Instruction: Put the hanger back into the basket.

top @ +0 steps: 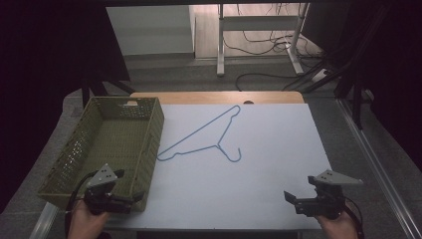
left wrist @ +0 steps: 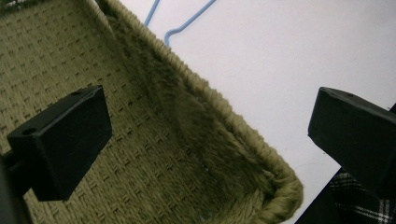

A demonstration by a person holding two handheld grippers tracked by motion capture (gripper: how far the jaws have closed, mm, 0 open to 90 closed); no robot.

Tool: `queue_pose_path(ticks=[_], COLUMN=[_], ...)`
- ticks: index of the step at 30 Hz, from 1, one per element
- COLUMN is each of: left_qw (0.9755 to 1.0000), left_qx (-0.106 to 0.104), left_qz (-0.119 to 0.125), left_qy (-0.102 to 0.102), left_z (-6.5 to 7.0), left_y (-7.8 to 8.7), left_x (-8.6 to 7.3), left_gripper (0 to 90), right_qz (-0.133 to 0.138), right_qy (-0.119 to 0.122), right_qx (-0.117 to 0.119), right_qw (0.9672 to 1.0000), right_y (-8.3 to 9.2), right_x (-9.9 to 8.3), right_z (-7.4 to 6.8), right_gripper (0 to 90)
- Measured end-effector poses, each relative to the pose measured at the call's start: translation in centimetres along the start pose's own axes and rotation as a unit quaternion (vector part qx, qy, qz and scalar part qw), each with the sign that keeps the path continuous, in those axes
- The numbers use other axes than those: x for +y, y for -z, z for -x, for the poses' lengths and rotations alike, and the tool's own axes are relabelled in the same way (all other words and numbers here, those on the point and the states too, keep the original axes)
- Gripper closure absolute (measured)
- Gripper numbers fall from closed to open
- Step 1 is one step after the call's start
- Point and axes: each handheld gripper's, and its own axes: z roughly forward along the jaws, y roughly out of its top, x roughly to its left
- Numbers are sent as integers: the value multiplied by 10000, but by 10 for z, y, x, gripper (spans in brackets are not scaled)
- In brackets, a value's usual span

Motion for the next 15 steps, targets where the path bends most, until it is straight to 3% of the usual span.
queue_pose_path(ticks=[8, 15], left_qw=[10000, 9997], left_qx=[-38, -201], left_qz=[-11, 102], left_qy=[43, 106], left_z=[-1, -3], left_y=[0, 1], left_x=[0, 0], left_gripper=[0, 0], right_qz=[-2, -73], right_qy=[13, 28], right_qx=[-45, -77], right_qw=[10000, 9999], right_y=[-1, -2], right_x=[0, 0], right_z=[-2, -2], right_gripper=[0, 0])
